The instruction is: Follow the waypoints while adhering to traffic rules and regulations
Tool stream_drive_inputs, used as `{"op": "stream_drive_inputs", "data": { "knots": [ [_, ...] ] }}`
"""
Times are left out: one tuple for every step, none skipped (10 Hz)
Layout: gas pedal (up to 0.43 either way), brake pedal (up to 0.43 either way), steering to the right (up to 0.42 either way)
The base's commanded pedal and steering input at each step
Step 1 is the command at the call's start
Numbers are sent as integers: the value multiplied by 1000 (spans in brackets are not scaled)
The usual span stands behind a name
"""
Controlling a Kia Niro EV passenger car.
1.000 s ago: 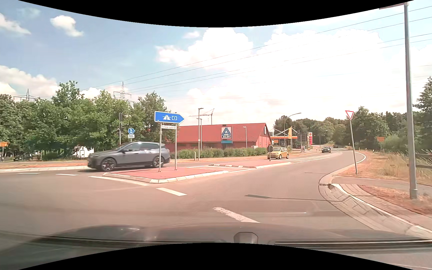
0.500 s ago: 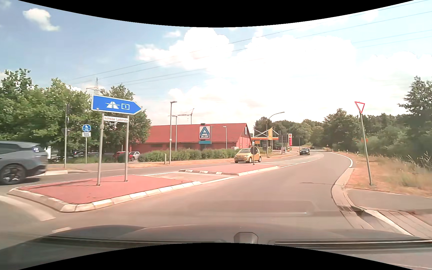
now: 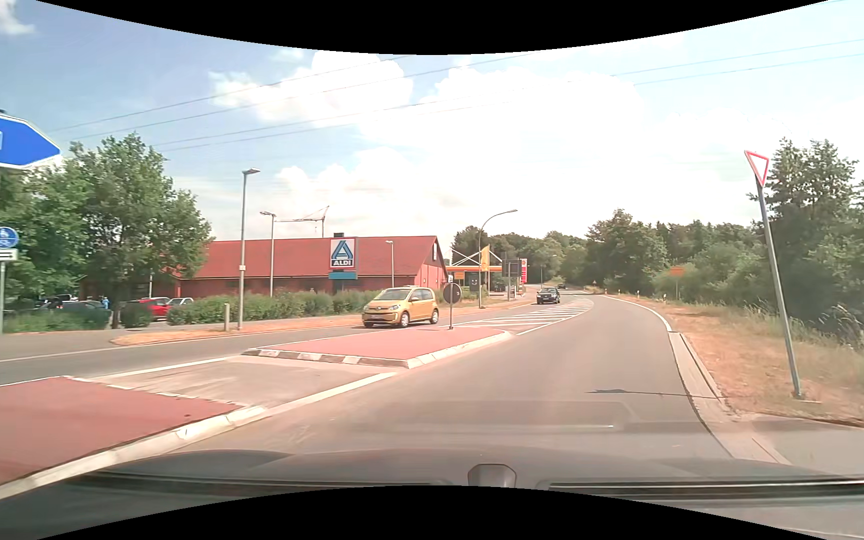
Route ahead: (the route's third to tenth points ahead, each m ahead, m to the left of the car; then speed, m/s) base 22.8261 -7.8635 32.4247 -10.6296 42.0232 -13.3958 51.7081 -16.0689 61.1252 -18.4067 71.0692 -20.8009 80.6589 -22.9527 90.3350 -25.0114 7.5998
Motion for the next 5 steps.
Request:
{"op": "stream_drive_inputs", "data": {
  "knots": [
    [260, 0, 175],
    [260, 0, 181],
    [260, 0, 187],
    [260, 0, 188],
    [260, 0, 188]
  ]
}}
